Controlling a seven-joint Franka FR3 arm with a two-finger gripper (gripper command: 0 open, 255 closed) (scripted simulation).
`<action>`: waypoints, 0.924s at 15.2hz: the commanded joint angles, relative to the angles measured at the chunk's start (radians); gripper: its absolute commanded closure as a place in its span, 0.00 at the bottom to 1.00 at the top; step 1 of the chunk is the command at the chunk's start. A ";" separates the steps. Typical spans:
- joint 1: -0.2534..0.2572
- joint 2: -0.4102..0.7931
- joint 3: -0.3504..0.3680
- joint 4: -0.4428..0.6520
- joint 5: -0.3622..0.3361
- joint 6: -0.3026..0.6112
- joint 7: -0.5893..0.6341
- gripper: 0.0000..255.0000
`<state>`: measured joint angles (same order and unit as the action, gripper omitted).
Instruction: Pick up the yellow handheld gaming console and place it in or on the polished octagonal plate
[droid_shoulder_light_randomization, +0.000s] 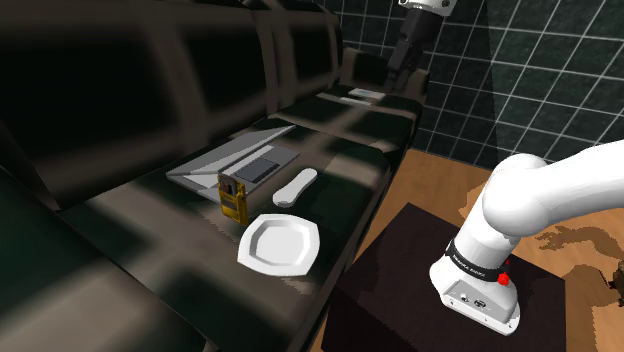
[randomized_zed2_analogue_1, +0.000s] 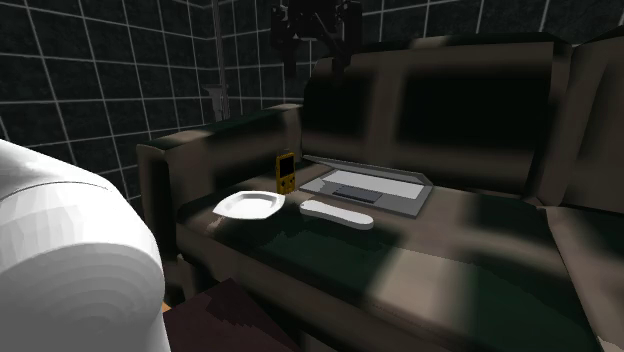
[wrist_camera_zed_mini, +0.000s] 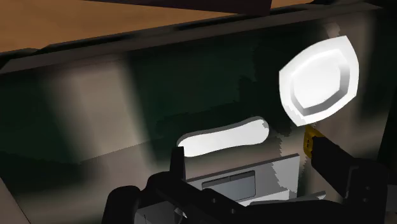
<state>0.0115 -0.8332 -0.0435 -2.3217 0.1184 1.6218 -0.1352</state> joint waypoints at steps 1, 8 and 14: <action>0.000 0.000 0.000 0.000 0.000 0.000 0.000 0.00; 0.038 0.151 0.139 0.008 0.046 0.144 0.110 0.00; 0.059 0.320 0.253 0.062 0.053 0.256 0.209 0.00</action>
<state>0.0669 -0.5412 0.1886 -2.2666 0.1709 1.8564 0.0552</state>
